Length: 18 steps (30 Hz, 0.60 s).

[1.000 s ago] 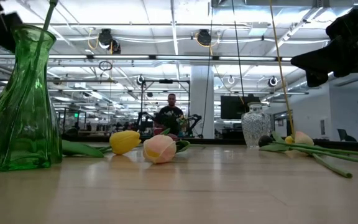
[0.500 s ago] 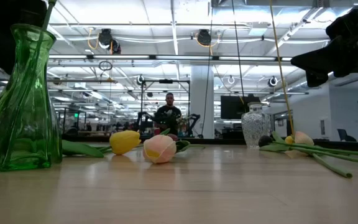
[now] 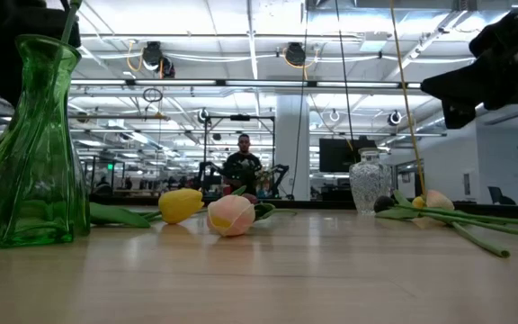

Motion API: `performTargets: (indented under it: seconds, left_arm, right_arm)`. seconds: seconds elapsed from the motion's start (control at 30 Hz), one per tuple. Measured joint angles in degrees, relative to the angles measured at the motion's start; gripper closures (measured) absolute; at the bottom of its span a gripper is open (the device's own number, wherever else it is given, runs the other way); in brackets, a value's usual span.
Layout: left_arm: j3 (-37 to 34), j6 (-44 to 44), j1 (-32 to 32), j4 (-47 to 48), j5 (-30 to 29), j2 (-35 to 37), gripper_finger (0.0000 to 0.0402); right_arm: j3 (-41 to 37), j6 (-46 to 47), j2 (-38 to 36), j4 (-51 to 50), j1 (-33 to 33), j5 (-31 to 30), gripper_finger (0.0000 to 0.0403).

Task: Sort flowers into vase by color
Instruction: Put the top yellow flower into the vase

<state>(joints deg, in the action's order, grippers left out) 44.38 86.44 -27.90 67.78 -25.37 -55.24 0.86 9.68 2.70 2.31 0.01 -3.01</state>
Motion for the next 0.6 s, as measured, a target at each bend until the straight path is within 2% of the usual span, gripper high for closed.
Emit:
performTargets:
  seconds: [0.07, 0.23, 0.4, 0.6]
  left_arm:
    - [0.0, -0.02, 0.5, -0.19, -1.49, 0.0, 0.0198]
    - [0.0, -0.36, 1.93, 0.19, -5.66, 0.0, 0.0198]
    - [0.0, -0.55, 4.36, 0.17, -7.42, 0.0, 0.0198]
    - [0.0, -7.98, 8.8, -0.57, -7.99, 0.0, 0.0198]
  right_arm:
    - [0.0, 0.02, 0.0, 0.35, -0.02, -0.09, 0.0378]
    - [0.0, -7.44, 0.0, 1.94, -0.02, -0.57, 0.0378]
    - [0.0, -6.85, 0.0, 5.24, -0.02, -7.18, 0.0378]
    - [0.0, -5.39, 0.0, 7.71, -0.05, -13.58, 0.0378]
